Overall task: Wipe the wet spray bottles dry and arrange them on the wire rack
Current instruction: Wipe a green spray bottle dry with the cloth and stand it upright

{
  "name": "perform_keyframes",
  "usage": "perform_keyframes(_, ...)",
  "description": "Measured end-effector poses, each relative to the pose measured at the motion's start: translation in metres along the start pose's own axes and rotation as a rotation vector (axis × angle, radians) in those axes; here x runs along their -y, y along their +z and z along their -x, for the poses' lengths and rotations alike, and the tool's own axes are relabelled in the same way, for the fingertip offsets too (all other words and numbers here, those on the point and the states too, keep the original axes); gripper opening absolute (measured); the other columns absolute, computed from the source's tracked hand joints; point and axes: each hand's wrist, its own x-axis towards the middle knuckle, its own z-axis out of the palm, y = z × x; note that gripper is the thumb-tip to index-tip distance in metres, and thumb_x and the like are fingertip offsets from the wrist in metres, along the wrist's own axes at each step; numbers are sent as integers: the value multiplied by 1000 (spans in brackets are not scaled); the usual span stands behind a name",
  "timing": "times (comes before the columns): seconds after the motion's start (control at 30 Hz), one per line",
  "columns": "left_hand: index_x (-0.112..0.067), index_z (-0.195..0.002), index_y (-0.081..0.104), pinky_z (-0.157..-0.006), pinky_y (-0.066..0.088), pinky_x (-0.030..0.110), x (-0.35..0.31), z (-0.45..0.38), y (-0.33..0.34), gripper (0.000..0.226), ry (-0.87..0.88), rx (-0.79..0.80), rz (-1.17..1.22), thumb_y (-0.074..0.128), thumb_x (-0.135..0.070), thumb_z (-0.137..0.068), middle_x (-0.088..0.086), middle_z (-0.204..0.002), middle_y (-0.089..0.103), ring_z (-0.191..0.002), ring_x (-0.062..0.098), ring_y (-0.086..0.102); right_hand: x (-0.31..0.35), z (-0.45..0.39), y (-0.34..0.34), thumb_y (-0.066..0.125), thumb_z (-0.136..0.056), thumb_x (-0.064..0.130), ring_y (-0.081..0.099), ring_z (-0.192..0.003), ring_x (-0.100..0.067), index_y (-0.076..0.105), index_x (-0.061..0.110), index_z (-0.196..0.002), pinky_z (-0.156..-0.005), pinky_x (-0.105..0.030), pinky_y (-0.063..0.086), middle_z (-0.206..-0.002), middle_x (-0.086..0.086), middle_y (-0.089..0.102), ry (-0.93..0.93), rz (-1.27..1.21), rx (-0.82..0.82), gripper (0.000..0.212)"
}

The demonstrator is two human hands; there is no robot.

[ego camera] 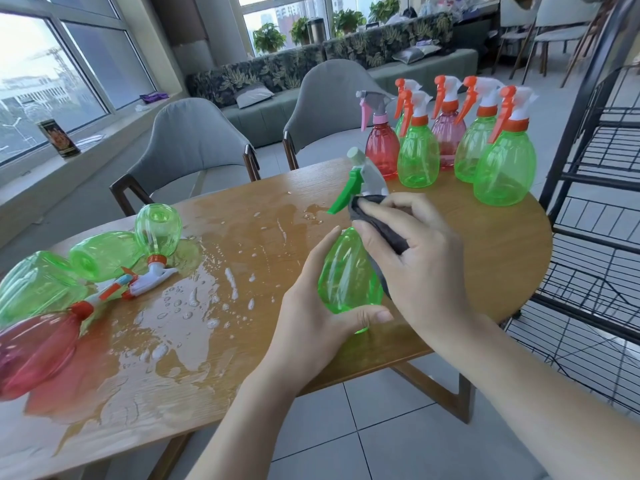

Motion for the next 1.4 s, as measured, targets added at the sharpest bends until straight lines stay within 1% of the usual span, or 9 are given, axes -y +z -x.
perform_keyframes(0.2,-60,-147,32,-100,29,-6,-1,0,3,99,-12,-6,13,92,-52,-69,-47,-141,46,-135,-30,35,1,-7,4,69,-98,16,55,-100,-22,77,9,-118,-102,-38,48,-105,-4,66,-186,115,199,22)
perform_keyframes(0.3,-55,-152,33,-100,28,-6,1,0,4,96,-15,-11,32,89,-53,-75,-51,-140,47,-137,-29,34,-4,-15,-5,68,-99,17,50,-102,-10,77,12,-117,-103,-27,41,-107,-2,65,-203,50,349,21)
perform_keyframes(0.4,-47,-160,33,-105,28,-4,1,0,0,96,-14,15,59,86,-51,-80,-47,-148,44,-145,-20,33,-10,-22,-20,69,-98,14,56,-100,-8,77,10,-117,-94,-12,40,-107,-2,64,-173,-41,446,21)
perform_keyframes(0.67,-55,-155,37,-115,35,19,3,2,-7,86,-42,-2,69,84,-49,-83,-34,-155,47,-146,-11,40,-50,-18,-38,76,-90,4,58,-89,-10,79,11,-114,-84,-12,45,-103,-7,66,-46,140,324,25)
perform_keyframes(0.77,-56,-154,38,-110,36,15,2,0,-6,86,-45,-5,60,85,-51,-81,-36,-151,50,-143,-12,43,-43,-25,-44,75,-90,7,61,-94,-9,78,11,-114,-84,-14,48,-107,-6,69,-50,98,199,25)
perform_keyframes(0.93,-56,-151,40,-96,36,-4,-3,-1,-3,84,-35,19,39,86,-44,-82,-51,-138,49,-132,-25,44,-23,-39,-37,72,-95,12,64,-105,-14,69,5,-128,-92,-20,52,-114,-6,69,-92,45,36,34)
perform_keyframes(1.1,-53,-151,39,-94,32,-7,-7,0,-2,84,-19,38,20,87,-37,-84,-58,-133,47,-129,-29,42,-15,-46,-22,69,-98,5,65,-110,-20,71,-3,-120,-100,-24,50,-115,-14,70,-211,16,-141,23)
perform_keyframes(1.27,-52,-152,39,-97,32,-5,-9,1,0,85,-2,43,-6,87,-40,-83,-57,-136,46,-132,-27,41,-17,-48,-13,69,-96,1,64,-106,-17,75,-1,-114,-98,-15,46,-112,-14,70,-202,35,-109,19)
perform_keyframes(1.4,-51,-152,39,-95,33,-5,-9,1,0,85,-5,30,3,86,-42,-82,-57,-134,47,-130,-28,42,-20,-40,-13,72,-91,0,65,-101,-17,76,1,-108,-93,-15,48,-108,-12,71,-175,59,-37,17)
